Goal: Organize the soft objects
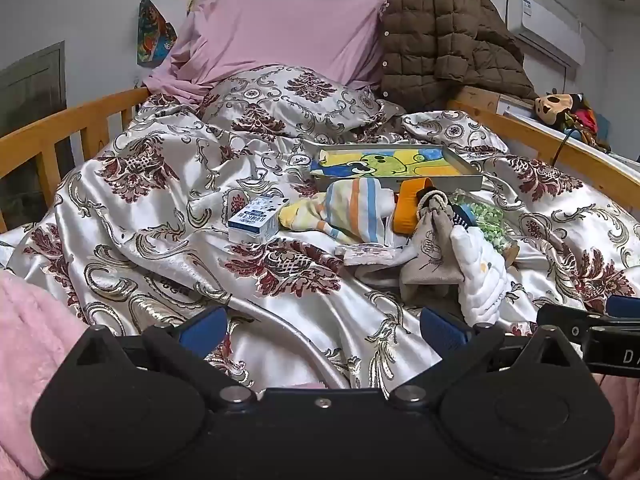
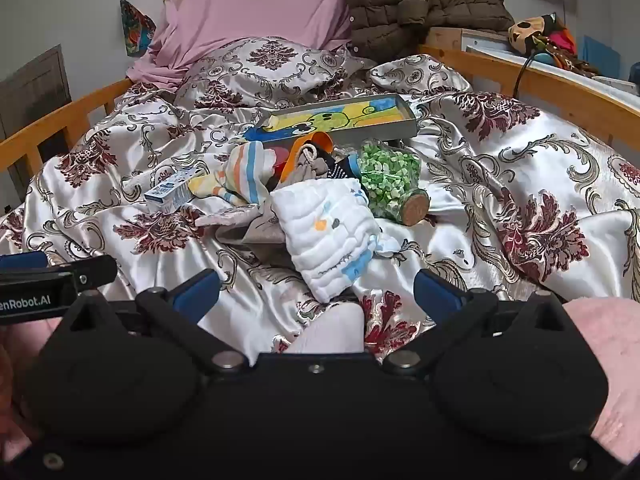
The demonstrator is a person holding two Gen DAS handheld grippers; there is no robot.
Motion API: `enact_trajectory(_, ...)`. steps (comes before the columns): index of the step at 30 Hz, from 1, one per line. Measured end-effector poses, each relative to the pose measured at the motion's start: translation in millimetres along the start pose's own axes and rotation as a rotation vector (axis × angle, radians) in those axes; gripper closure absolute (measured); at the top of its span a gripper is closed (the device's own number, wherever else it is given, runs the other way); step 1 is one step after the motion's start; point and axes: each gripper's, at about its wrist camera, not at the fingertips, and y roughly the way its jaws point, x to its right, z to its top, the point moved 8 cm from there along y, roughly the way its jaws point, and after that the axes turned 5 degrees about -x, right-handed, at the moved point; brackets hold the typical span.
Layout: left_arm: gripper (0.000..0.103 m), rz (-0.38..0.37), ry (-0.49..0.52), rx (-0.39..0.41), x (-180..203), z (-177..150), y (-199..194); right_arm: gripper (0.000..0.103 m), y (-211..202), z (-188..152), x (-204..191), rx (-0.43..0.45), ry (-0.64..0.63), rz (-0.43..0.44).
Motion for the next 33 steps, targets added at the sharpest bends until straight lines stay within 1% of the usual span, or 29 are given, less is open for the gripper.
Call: enact_trajectory(33, 0.001, 0.007, 0.009, 0.0, -0.1, -0.1, 0.1, 0.001, 0.5, -0.3, 0.3, -0.001, 0.004, 0.003)
